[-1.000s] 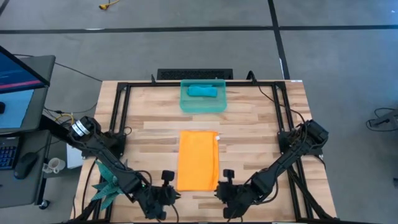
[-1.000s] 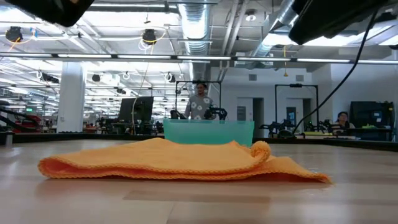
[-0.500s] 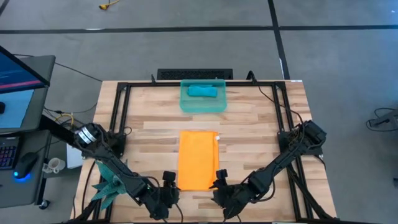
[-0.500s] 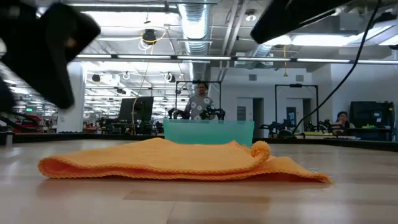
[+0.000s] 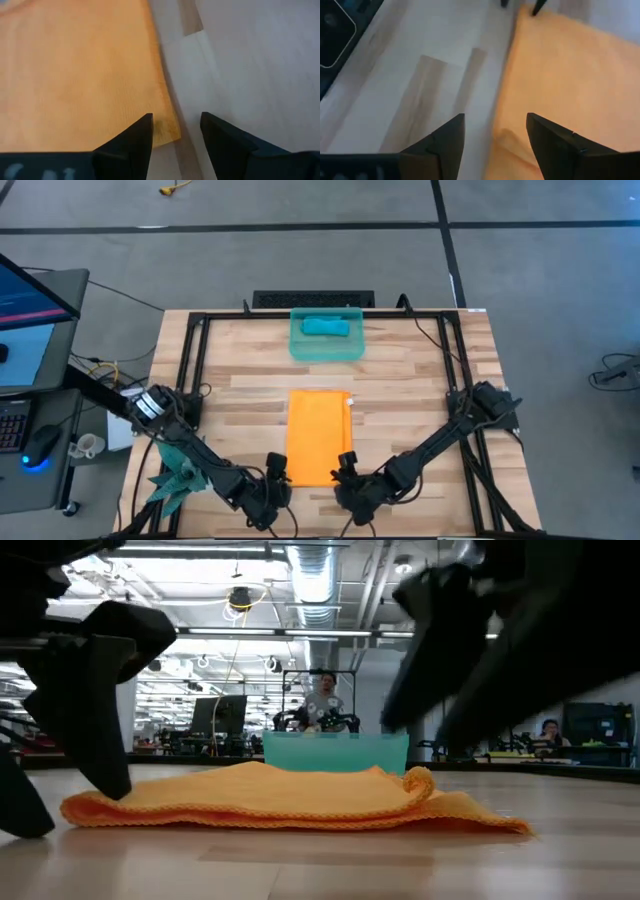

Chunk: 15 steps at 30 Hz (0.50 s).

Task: Roll microfiber towels into tight, uniform cylinder then place into a basket
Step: Fold the orange microfiber cloth

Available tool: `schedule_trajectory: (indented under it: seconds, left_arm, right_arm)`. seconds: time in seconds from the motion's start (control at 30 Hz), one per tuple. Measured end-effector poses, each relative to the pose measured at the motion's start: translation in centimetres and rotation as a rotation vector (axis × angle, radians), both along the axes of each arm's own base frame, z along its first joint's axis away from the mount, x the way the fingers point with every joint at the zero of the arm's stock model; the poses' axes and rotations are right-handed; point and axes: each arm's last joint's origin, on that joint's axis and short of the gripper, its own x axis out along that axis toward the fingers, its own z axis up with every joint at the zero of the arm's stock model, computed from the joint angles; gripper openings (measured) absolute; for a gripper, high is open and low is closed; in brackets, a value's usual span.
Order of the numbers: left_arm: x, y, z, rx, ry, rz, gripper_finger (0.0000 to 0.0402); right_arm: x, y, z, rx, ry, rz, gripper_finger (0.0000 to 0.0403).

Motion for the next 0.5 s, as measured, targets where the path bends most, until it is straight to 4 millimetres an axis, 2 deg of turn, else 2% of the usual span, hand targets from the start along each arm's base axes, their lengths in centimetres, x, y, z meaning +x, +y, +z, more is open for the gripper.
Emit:
schedule_trajectory:
  seconds: [0.2, 0.33, 0.5]
  left_arm:
    - [0.2, 0.2, -0.6, 0.012, 0.014, 0.022, 0.0163]
    - [0.2, 0.3, -0.7, 0.019, 0.02, 0.032, 0.0162]
    - [0.3, 0.7, -0.8, 0.033, 0.035, 0.045, 0.0162]
  right_arm:
    - [0.3, -0.3, -2.6, -0.005, 0.085, -0.047, 0.0234]
    - [0.2, -0.6, -3.5, 0.003, 0.138, -0.091, 0.0234]
    - [0.2, -0.7, -3.4, 0.019, 0.148, -0.124, 0.0234]
